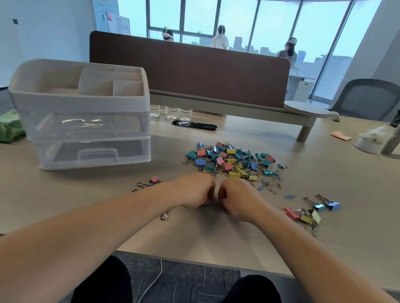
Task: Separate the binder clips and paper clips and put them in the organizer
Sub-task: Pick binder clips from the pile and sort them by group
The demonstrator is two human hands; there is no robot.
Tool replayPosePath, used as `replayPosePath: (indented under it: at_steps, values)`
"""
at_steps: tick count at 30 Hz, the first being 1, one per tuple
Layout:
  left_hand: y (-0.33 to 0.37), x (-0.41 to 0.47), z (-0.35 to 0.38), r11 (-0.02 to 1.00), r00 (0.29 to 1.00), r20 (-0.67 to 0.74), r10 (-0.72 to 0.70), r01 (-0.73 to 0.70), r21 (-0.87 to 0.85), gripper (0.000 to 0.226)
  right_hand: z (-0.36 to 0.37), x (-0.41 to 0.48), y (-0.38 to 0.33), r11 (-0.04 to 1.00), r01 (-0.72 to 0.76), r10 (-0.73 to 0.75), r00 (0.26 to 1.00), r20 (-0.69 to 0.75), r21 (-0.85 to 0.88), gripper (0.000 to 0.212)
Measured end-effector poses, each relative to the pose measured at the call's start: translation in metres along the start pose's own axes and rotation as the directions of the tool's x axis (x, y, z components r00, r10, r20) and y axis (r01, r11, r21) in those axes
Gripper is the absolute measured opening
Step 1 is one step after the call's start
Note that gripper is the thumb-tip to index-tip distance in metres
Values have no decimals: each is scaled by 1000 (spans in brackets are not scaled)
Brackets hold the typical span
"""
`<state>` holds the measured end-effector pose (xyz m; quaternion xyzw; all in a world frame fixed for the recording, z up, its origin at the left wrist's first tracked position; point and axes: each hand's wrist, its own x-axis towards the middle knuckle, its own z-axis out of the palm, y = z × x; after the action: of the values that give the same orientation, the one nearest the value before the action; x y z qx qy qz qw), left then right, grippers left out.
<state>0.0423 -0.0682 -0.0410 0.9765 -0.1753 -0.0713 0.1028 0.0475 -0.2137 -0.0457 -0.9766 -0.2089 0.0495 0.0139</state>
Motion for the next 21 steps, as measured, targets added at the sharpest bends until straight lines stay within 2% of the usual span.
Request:
replayPosePath:
  at_steps: [6,9,11,15,21]
  values:
    - [-3,-5,-4,999,1000,-19,4,-5,-35,16,2,2,6,970,-57,70,996,-48,235,9]
    - [-9,-8,-13,994,997,-73,-9,1,-110,10,-2,3,10,941,-55,85,994,-74,335,19]
    - [-13,-11,-20,978,996,-82,-31,14,-207,9,-9,2,10,929,-44,77,994,-75,366,18]
    - [-27,-18,-49,958,986,-143,-80,36,-285,10,-35,10,-1,907,16,36,993,-115,420,14]
    - [-71,-36,-130,950,930,-325,-170,67,-305,6,-109,53,-51,857,176,-34,957,-288,484,18]
